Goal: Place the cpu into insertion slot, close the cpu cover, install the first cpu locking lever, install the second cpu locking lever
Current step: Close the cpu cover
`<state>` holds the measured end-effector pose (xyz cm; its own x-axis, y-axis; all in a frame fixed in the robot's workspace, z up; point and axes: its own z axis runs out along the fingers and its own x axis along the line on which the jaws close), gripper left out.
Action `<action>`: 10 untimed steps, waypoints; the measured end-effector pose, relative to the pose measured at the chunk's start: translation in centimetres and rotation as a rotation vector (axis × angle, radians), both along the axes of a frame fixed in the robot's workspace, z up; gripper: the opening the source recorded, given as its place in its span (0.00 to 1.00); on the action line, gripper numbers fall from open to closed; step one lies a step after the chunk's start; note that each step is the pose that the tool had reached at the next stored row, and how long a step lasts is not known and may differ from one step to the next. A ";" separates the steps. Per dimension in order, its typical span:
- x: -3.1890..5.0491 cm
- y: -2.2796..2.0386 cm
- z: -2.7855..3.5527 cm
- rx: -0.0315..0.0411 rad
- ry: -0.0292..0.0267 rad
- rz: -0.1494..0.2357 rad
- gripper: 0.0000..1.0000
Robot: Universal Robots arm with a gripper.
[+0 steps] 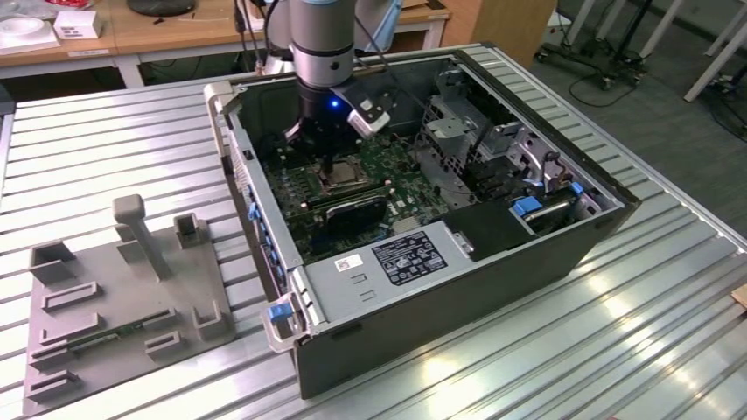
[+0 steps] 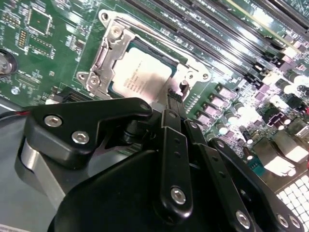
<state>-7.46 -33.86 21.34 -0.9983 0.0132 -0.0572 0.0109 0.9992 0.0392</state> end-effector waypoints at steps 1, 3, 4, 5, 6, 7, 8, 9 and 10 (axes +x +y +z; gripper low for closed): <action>-0.06 0.00 -0.07 -0.0009 0.0000 0.000 0.11; -0.14 0.00 -0.19 -0.0021 0.0001 0.000 0.11; -0.14 0.00 -0.21 -0.0023 0.0001 0.000 0.11; -0.14 0.00 -0.20 -0.0023 0.0001 0.000 0.11; -0.14 -0.01 -0.20 -0.0024 0.0002 0.000 0.11; -0.14 0.00 -0.21 -0.0023 0.0001 0.000 0.11; -0.14 0.00 -0.22 -0.0022 0.0000 0.000 0.11; -0.14 0.00 -0.23 -0.0021 0.0000 0.000 0.11; -0.13 0.01 -0.29 -0.0018 -0.0003 0.000 0.11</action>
